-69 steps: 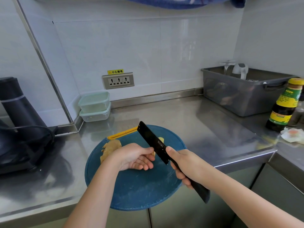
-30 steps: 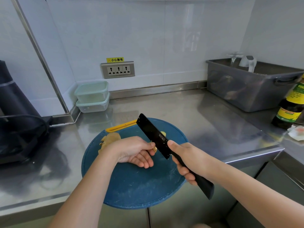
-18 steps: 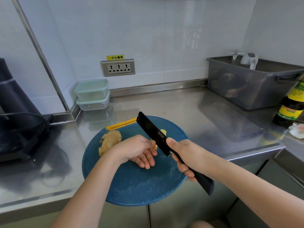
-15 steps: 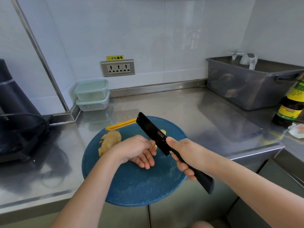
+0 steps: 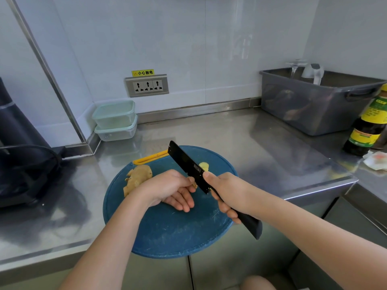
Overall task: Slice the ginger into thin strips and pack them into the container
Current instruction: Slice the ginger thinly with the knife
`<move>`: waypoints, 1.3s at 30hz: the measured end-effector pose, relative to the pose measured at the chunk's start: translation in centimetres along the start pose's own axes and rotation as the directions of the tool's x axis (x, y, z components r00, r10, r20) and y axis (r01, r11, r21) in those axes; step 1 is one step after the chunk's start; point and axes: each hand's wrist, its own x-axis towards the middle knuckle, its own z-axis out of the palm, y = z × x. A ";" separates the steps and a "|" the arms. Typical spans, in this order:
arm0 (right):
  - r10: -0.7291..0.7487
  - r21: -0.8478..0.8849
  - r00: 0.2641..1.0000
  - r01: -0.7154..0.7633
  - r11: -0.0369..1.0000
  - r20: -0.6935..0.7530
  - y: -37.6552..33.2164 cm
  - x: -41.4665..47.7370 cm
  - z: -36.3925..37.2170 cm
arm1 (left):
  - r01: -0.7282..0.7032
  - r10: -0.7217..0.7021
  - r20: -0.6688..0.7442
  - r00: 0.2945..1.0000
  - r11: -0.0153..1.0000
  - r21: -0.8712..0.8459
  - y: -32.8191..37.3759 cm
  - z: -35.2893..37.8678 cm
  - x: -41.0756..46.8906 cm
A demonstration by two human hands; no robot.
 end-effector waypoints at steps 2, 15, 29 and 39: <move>0.011 0.002 1.000 -0.011 1.000 0.010 0.6 -0.5 0.0 | -0.001 0.001 -0.007 1.000 1.000 -0.003 -0.1 0.0 0.0; 0.118 0.078 0.988 -0.126 0.989 0.098 0.3 0.3 -1.0 | 0.059 -0.058 0.052 0.997 0.998 -0.015 0.2 -0.5 0.6; 0.091 0.034 0.995 -0.092 0.995 0.031 -0.1 0.3 0.1 | 0.065 -0.065 -0.003 0.998 0.998 -0.018 0.2 -0.1 0.3; 0.141 0.064 0.989 -0.145 0.987 0.052 0.6 -0.1 -0.3 | 0.083 -0.082 -0.006 0.997 0.996 0.039 0.5 0.0 0.7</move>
